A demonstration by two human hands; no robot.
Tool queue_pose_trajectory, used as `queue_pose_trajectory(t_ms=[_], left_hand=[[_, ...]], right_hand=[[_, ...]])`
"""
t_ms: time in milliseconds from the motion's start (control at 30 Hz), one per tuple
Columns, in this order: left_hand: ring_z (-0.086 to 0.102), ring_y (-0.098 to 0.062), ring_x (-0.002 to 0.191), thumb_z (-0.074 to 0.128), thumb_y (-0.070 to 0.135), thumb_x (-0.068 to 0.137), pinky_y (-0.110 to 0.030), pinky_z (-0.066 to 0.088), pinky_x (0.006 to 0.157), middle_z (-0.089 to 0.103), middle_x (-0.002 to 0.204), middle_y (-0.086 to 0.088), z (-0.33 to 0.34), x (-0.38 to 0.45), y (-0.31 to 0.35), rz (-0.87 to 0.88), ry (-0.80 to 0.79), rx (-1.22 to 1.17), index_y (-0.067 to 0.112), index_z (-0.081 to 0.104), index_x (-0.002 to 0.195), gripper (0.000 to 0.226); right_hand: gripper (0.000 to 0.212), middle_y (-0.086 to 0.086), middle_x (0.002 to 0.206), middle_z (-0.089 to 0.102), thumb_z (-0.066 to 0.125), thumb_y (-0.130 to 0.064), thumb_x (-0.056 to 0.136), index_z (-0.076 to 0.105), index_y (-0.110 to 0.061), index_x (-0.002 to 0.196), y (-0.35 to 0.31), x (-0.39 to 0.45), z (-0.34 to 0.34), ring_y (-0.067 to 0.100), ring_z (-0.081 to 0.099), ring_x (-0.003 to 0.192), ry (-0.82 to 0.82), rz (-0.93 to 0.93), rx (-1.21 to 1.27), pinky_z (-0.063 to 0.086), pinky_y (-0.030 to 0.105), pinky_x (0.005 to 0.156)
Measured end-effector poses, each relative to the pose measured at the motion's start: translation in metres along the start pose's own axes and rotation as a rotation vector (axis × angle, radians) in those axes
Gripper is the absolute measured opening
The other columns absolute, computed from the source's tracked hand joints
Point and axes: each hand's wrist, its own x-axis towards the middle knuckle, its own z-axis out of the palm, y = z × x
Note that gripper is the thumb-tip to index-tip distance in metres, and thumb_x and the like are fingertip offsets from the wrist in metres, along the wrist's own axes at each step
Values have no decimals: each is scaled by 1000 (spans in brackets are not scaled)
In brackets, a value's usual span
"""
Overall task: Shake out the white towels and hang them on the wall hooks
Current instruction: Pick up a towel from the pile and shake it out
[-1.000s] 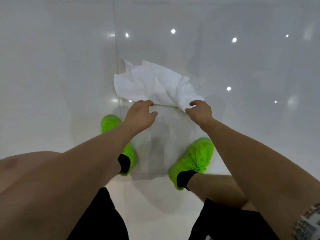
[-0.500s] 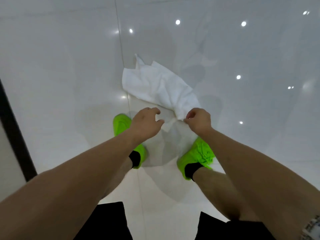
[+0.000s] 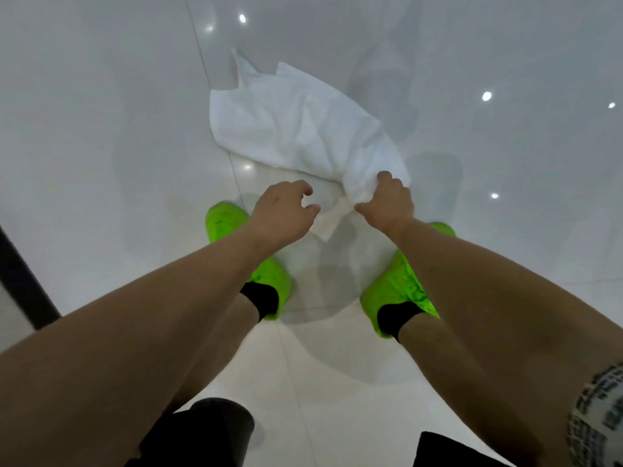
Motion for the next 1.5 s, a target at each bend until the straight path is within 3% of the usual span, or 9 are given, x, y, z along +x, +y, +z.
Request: queue_pose_trajectory(t_ms=[100,367,533,733,900,1033,1267,1400,1500], left_hand=[[54,-26,117,59,38,93,-32,38,102,62,125,-7,13,-8,-18,-20,-68,59,18,59,130,42],[51,-27,122,58,38,93,-32,35,102,60,129,-8,-41,-74,18,-18,-93,122,17,58,131,43],[48,-25,123,63,38,90,-33,38,100,59,128,-5,-122,-141,101,69,-63,129,22,56,133,46],[47,-23,126,80,40,75,-31,38,97,51,136,-4,-214,-266,234,242,-6,183,21,38,145,84],[63,-24,91,68,24,84,-29,47,66,68,96,-3,-277,-370,377,445,177,163,15,62,99,18],[64,-28,91,59,20,89,-30,48,70,65,87,-5,-310,-449,504,651,267,218,21,60,77,12],[59,-28,99,46,37,98,-39,53,86,62,115,-11,-315,-570,693,865,439,-15,10,61,121,39],[61,-29,98,52,37,96,-40,57,78,62,113,-13,-298,-618,775,989,369,-95,9,63,121,39],[64,-25,83,56,40,94,-33,53,57,65,96,-11,-282,-638,826,1070,325,-84,11,68,99,32]], right_hand=[[24,9,112,67,63,-23,89,66,-13,110,6,2,9,31,58,113,63,25,68,45,32,89],[14,5,107,71,65,-20,89,71,-15,101,-11,-86,-49,26,62,106,41,-27,191,41,25,85],[9,0,88,64,61,-15,90,66,-16,97,-50,-172,-151,20,58,89,80,-33,462,34,19,73],[8,5,93,62,53,-11,92,60,-14,96,-78,-299,-330,26,64,88,23,-4,983,59,39,76],[18,14,90,71,51,-4,92,68,-8,88,-54,-417,-487,30,69,81,80,-65,1396,61,39,69],[22,23,105,71,54,-9,94,67,-4,110,3,-500,-595,29,67,84,228,-213,1540,59,37,73],[42,-3,105,74,78,-30,79,62,-24,118,108,-624,-717,15,72,95,505,-639,1229,58,29,74],[28,-5,98,75,75,-16,83,66,-25,107,158,-659,-757,14,73,91,766,-632,1187,62,36,76],[11,-4,90,76,64,-20,94,73,-23,99,198,-676,-787,19,74,87,997,-536,1287,62,43,79]])
